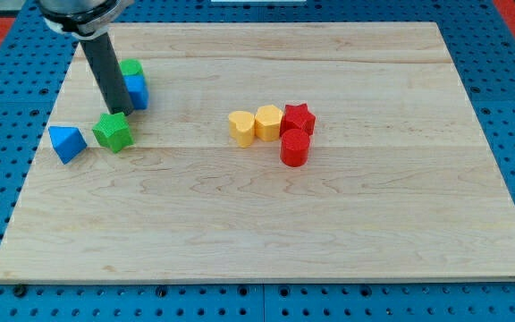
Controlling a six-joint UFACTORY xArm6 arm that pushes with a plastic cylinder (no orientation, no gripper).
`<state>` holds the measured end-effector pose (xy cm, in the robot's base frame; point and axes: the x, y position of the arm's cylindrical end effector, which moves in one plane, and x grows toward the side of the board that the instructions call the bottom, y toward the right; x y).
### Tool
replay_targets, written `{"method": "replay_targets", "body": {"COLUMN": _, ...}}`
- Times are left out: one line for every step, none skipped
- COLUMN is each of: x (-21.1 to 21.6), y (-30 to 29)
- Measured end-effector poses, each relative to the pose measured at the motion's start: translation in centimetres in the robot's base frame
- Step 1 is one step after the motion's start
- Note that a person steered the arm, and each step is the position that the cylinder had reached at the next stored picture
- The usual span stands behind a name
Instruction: Separate the blue cube from the green star
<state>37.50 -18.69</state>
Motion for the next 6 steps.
{"method": "replay_targets", "body": {"x": -0.7, "y": 0.8}}
{"method": "replay_targets", "body": {"x": -0.7, "y": 2.1}}
{"method": "replay_targets", "body": {"x": -0.7, "y": 0.6}}
{"method": "replay_targets", "body": {"x": -1.2, "y": -1.5}}
{"method": "replay_targets", "body": {"x": -2.4, "y": -1.3}}
{"method": "replay_targets", "body": {"x": -2.2, "y": 3.7}}
